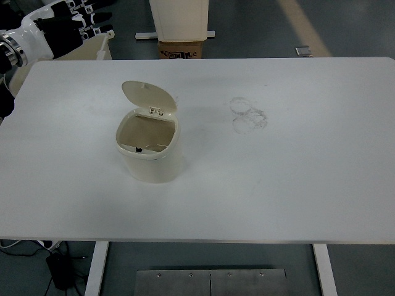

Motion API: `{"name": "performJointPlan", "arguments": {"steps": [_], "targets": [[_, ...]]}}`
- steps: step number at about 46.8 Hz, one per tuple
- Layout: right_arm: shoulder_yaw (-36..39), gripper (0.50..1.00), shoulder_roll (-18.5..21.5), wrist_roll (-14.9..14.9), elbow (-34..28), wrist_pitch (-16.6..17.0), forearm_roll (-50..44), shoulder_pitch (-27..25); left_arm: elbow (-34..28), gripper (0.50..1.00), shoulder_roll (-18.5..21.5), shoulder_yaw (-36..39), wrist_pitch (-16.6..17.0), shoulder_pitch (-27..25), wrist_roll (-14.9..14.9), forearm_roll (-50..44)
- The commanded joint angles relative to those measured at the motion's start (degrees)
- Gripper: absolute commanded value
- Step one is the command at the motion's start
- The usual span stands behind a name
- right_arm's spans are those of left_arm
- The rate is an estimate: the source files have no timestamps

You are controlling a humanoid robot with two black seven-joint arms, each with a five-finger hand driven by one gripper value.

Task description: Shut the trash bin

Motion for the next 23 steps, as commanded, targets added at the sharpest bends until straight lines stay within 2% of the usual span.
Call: {"name": "performJointPlan", "arguments": {"steps": [1,13,16,23], "targets": [[0.0,0.991,0.0,0.0,0.0,0.0,0.0,0.0,-1.9,1.000,0.7,1.9,0.0,-1.2,0.1,0.0],[0.0,0.991,0.0,0.0,0.0,0.0,0.0,0.0,-6.2,1.000,2.0,9.7,-0.9,-4.5,0.1,1.1],[0.0,0.991,0.0,0.0,0.0,0.0,0.0,0.0,-7.6,1.000,2.0,10.4,-2.6,-5.1,0.1,2.0],[0.0,0.991,0.0,0.0,0.0,0.0,0.0,0.0,-10.5,1.000,2.1,10.6,-2.8,-5.3,1.1,3.9]]}}
